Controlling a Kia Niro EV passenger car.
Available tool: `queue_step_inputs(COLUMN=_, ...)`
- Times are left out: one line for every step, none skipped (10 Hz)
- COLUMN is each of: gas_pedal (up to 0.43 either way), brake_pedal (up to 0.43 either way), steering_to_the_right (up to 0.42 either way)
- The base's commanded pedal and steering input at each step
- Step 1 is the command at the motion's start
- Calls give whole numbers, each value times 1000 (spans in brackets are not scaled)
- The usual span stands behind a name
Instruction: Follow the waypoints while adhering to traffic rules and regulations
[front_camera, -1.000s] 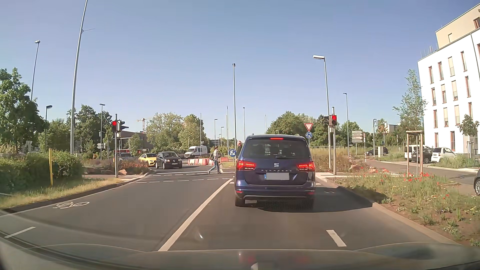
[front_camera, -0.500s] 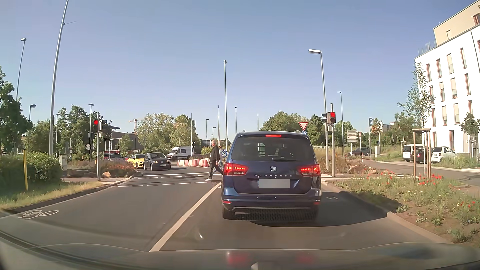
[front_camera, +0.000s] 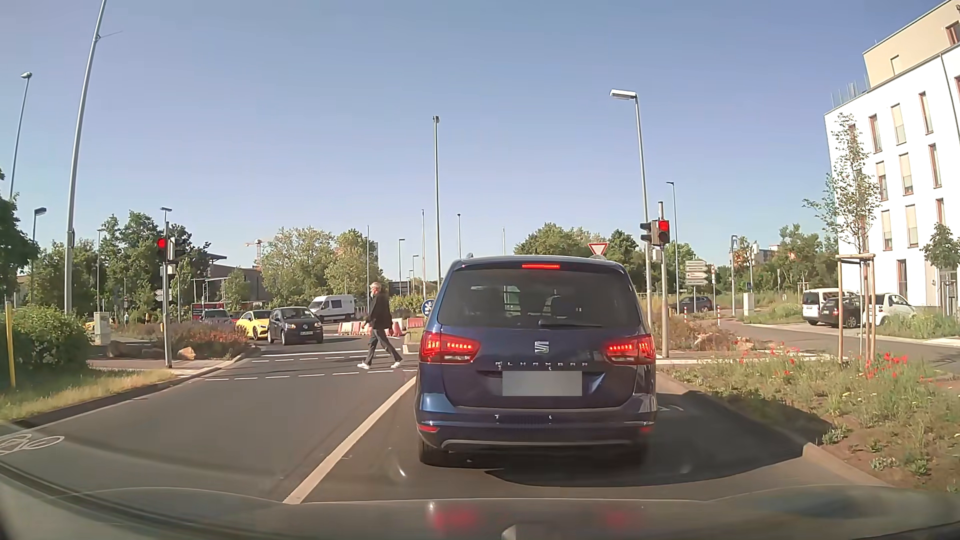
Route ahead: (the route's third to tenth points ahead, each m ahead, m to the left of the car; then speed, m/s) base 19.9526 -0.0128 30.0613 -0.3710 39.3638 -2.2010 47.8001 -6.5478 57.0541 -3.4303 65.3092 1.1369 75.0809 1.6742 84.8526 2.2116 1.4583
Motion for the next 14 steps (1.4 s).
queue_step_inputs(gas_pedal=0, brake_pedal=250, steering_to_the_right=53)
queue_step_inputs(gas_pedal=0, brake_pedal=256, steering_to_the_right=45)
queue_step_inputs(gas_pedal=0, brake_pedal=256, steering_to_the_right=38)
queue_step_inputs(gas_pedal=0, brake_pedal=262, steering_to_the_right=33)
queue_step_inputs(gas_pedal=0, brake_pedal=256, steering_to_the_right=25)
queue_step_inputs(gas_pedal=0, brake_pedal=250, steering_to_the_right=18)
queue_step_inputs(gas_pedal=0, brake_pedal=244, steering_to_the_right=13)
queue_step_inputs(gas_pedal=0, brake_pedal=232, steering_to_the_right=11)
queue_step_inputs(gas_pedal=0, brake_pedal=232, steering_to_the_right=12)
queue_step_inputs(gas_pedal=0, brake_pedal=232, steering_to_the_right=12)
queue_step_inputs(gas_pedal=0, brake_pedal=238, steering_to_the_right=12)
queue_step_inputs(gas_pedal=0, brake_pedal=238, steering_to_the_right=12)
queue_step_inputs(gas_pedal=0, brake_pedal=244, steering_to_the_right=12)
queue_step_inputs(gas_pedal=0, brake_pedal=274, steering_to_the_right=12)
